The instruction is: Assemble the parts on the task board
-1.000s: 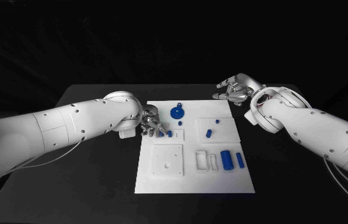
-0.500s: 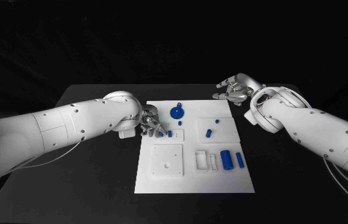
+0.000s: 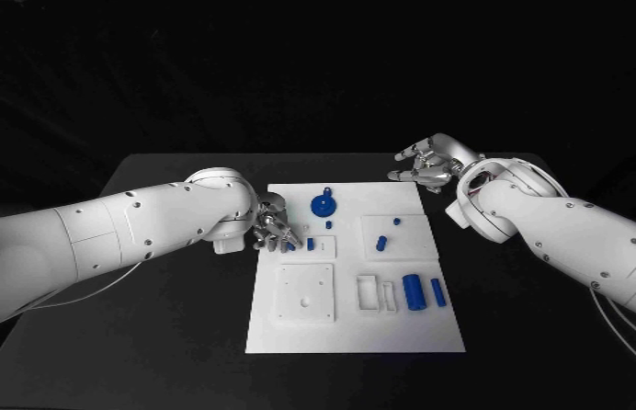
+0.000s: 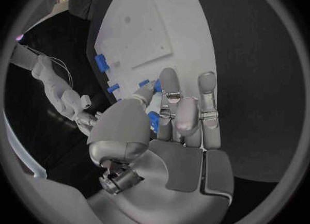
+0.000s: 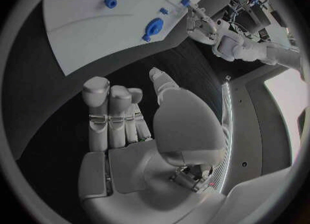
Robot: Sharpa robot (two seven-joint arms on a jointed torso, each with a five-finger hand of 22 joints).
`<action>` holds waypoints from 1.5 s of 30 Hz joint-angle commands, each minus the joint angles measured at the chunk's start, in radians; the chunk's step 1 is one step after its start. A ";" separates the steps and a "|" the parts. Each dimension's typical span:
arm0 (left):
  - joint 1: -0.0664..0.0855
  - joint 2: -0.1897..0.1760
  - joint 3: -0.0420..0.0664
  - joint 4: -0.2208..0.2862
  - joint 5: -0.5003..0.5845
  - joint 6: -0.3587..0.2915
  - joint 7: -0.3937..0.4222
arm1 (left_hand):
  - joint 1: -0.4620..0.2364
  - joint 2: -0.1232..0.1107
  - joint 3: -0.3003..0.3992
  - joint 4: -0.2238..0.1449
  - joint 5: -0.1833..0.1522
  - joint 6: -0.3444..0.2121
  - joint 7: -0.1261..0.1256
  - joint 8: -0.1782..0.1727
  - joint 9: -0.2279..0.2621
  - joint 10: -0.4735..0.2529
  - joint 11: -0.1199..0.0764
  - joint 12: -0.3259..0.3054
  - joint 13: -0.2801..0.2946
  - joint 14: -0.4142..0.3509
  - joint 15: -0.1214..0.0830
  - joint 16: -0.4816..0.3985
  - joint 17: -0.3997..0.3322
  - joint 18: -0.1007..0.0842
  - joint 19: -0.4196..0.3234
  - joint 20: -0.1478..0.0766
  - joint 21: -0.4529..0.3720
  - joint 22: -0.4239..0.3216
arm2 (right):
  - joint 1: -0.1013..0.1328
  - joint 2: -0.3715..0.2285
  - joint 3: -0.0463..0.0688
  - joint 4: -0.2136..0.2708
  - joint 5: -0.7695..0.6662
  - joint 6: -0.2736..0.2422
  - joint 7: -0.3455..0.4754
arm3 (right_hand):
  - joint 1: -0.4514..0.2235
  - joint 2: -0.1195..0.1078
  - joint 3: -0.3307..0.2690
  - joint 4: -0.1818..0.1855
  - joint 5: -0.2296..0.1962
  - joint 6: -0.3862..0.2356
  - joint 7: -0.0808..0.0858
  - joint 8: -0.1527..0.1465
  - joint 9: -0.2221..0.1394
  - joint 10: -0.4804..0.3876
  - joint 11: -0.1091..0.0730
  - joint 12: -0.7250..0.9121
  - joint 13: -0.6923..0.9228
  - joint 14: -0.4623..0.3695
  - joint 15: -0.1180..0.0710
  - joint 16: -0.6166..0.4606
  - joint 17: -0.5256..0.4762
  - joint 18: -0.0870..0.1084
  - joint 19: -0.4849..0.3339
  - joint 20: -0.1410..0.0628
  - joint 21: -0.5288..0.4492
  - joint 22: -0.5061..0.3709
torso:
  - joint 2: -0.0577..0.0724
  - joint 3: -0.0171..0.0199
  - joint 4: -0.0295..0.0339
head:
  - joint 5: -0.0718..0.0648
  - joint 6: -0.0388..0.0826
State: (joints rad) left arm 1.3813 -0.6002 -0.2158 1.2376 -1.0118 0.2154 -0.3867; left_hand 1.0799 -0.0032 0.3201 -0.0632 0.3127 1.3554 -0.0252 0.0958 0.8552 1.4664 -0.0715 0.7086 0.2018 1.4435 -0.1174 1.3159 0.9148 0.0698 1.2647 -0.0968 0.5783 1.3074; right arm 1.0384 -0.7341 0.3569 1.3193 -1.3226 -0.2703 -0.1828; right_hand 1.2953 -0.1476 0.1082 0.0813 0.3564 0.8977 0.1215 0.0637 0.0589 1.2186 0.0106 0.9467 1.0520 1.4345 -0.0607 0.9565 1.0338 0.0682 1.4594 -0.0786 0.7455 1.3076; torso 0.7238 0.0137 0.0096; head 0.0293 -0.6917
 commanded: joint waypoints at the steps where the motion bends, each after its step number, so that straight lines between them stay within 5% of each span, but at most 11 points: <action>1: -0.003 -0.003 -0.002 0.003 -0.024 0.014 -0.016 | 0.034 0.034 0.070 -0.078 0.005 -0.014 -0.011 -0.005 -0.002 0.049 -0.011 -0.002 -0.001 0.001 0.003 -0.003 -0.001 0.008 0.002 0.006 0.003 0.019 | -0.001 0.001 0.000 0.001 -0.001 0.011 0.009 | -0.009 0.001 0.006 0.002 0.004 -0.006 0.000 -0.006 -0.001 -0.008 -0.001 -0.004 -0.001 0.000 -0.002 -0.005 0.001 0.014 0.007 -0.002 -0.003 0.095 | 0.000 0.0001 -0.0001 | 0.001 0.000; 19: -0.004 -0.004 -0.002 0.012 -0.018 -0.007 -0.014 | 0.026 0.037 0.062 -0.070 -0.014 -0.015 -0.011 -0.005 -0.003 0.049 -0.010 -0.002 -0.001 0.001 0.003 -0.005 -0.003 0.011 0.002 0.008 0.004 0.018 | -0.002 0.000 0.000 0.001 -0.001 0.011 0.010 | -0.010 0.001 0.007 0.004 0.004 -0.008 0.001 -0.006 -0.001 -0.009 -0.001 -0.004 -0.002 0.000 -0.002 -0.008 0.000 0.014 0.007 -0.002 -0.007 0.094 | 0.001 0.0013 -0.0005 | 0.002 -0.001; 26: -0.005 -0.003 -0.003 0.012 -0.011 -0.024 -0.015 | -0.009 0.018 0.021 -0.025 -0.032 -0.018 -0.013 -0.017 -0.020 0.049 -0.010 -0.003 -0.002 0.000 0.002 -0.008 -0.008 0.003 0.004 -0.001 0.000 0.018 | -0.002 -0.001 0.000 0.002 -0.001 0.010 0.010 | -0.010 0.001 0.007 0.004 0.004 -0.008 0.001 -0.006 -0.001 -0.009 -0.001 -0.004 -0.002 0.000 -0.002 -0.008 0.000 0.014 0.007 -0.002 -0.007 0.094 | 0.000 0.0012 0.0002 | 0.002 0.000; 28: -0.005 -0.002 -0.003 0.011 -0.010 -0.029 -0.016 | -0.005 0.023 -0.069 0.003 -0.021 -0.014 -0.011 -0.022 -0.037 0.049 -0.011 -0.004 -0.003 0.000 0.001 -0.009 -0.011 -0.005 0.005 -0.008 -0.004 0.017 | -0.002 -0.001 0.000 0.002 -0.001 0.010 0.009 | -0.010 0.001 0.007 0.004 0.004 -0.008 0.001 -0.006 -0.001 -0.009 -0.001 -0.004 -0.002 0.000 -0.002 -0.008 0.000 0.014 0.007 -0.002 -0.007 0.094 | 0.000 0.0012 -0.0001 | 0.002 0.000; 31: -0.005 -0.002 -0.003 0.008 -0.010 -0.034 -0.017 | -0.012 0.018 -0.106 0.022 -0.029 -0.014 -0.015 -0.022 -0.048 0.049 -0.011 -0.006 -0.003 -0.001 -0.002 -0.013 -0.014 -0.009 0.006 -0.011 -0.007 0.017 | -0.002 -0.001 0.000 0.002 -0.001 0.010 0.009 | -0.010 0.001 0.007 0.004 0.004 -0.008 0.001 -0.006 -0.001 -0.009 -0.001 -0.004 -0.002 0.000 -0.002 -0.008 0.000 0.014 0.007 -0.002 -0.007 0.094 | 0.000 0.0012 -0.0006 | 0.002 0.001; 45: -0.005 0.001 -0.003 -0.002 -0.009 -0.038 -0.022 | -0.010 -0.008 -0.138 0.059 -0.043 -0.012 -0.016 -0.020 -0.059 0.049 -0.012 -0.009 -0.003 -0.002 -0.004 -0.015 -0.016 -0.016 0.009 -0.017 -0.013 0.018 | -0.002 -0.003 0.000 0.001 0.000 0.009 0.011 | -0.013 0.000 0.002 0.008 0.005 -0.011 0.001 -0.006 -0.001 -0.009 -0.001 -0.005 -0.003 0.000 -0.001 -0.009 -0.001 0.014 0.007 -0.001 -0.007 0.094 | 0.000 0.0009 -0.0010 | 0.000 0.000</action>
State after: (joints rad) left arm 1.3784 -0.6013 -0.2177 1.2375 -1.0201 0.1849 -0.4000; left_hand 1.0681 -0.0004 0.1820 -0.0078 0.2738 1.3376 -0.0435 0.0802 0.7971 1.4653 -0.0839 0.7034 0.1999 1.4432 -0.1173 1.3049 0.8999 0.0699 1.2740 -0.1058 0.5700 1.3077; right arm 1.0374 -0.7366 0.3569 1.3200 -1.3216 -0.2702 -0.1815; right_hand 1.2953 -0.1476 0.1110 0.0842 0.3564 0.8942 0.1249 0.0637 0.0589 1.2186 0.0106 0.9467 1.0507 1.4345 -0.0607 0.9524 1.0338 0.0682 1.4595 -0.0786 0.7417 1.3074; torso 0.7241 0.0147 0.0086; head 0.0297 -0.6915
